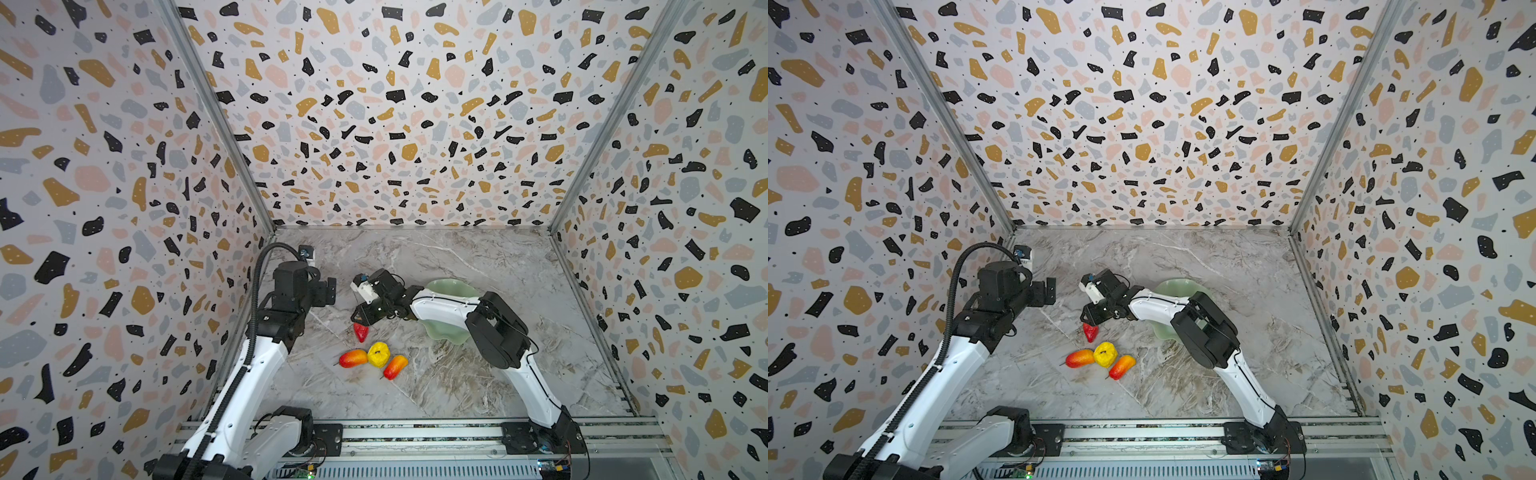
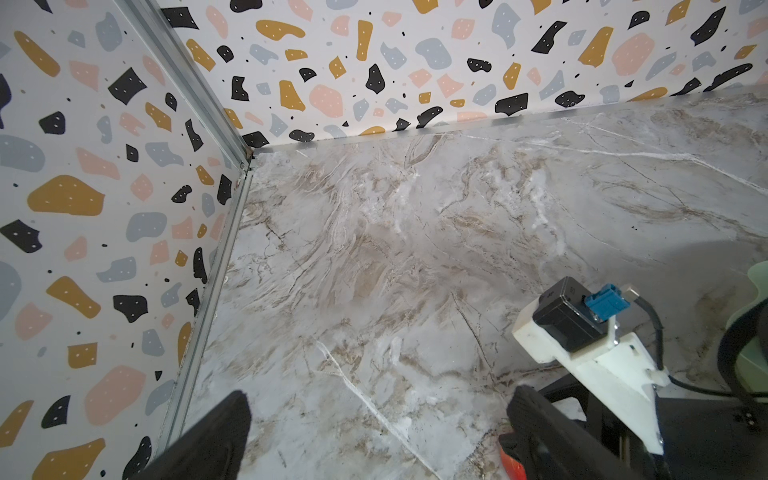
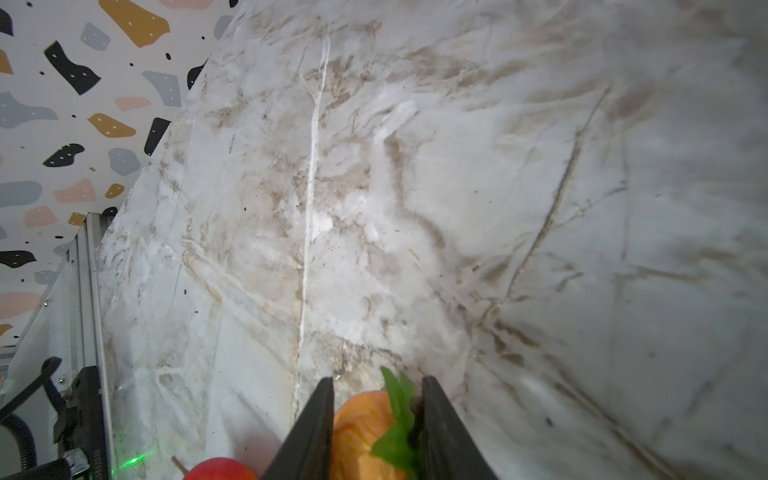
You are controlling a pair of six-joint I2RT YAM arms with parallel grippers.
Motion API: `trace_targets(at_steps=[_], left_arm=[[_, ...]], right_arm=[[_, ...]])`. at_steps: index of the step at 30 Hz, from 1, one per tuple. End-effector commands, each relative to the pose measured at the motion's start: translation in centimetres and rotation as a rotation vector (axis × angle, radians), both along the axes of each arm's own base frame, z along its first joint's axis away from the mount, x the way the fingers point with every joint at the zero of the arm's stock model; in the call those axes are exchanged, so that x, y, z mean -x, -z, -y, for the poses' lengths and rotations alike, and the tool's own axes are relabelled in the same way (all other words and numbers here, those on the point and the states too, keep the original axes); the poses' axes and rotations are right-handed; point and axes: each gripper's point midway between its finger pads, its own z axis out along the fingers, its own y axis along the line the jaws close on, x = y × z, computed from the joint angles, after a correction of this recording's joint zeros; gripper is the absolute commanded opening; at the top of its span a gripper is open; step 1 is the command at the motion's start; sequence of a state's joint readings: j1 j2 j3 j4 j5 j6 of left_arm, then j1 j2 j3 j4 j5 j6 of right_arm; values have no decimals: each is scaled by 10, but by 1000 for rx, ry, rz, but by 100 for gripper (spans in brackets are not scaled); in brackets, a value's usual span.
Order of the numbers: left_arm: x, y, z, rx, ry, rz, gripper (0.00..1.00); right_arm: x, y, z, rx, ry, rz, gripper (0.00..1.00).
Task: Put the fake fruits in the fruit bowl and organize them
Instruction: 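Close the right gripper on the peach and lift it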
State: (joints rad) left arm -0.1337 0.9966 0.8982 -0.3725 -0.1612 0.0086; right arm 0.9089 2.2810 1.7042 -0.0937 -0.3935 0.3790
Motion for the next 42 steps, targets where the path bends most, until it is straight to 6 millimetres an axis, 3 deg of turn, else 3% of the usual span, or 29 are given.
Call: trace_targets(at_steps=[1,7,12,13,17,20,31,42], left_arm=[[0,-5,0,1,8,31,100],[0,-5,0,0,7,31,100],[-1,-3,-1,-3,7,26,100],[-1,-3,-1,-2,6,26,100],[-1,-2,-1,-3,6,23,100],[-1,-2,0,-3,8,20,100],[-1,-3,0,1,10,24,99],[1,-6,0,1,10,35,100]], right_arm=[[-20,-42,14,-31,25,90,35],[-39,-54,33,-18,56,138,30],[-47,-62,43,-8,69,170,33],[-46,-62,44,-4,65,171,37],[-42,-64,47,19,43,165,76],[-37,-60,47,73,38,168,88],[-9,-22,33,141,10,105,87],[-22,-9,28,161,50,112,76]])
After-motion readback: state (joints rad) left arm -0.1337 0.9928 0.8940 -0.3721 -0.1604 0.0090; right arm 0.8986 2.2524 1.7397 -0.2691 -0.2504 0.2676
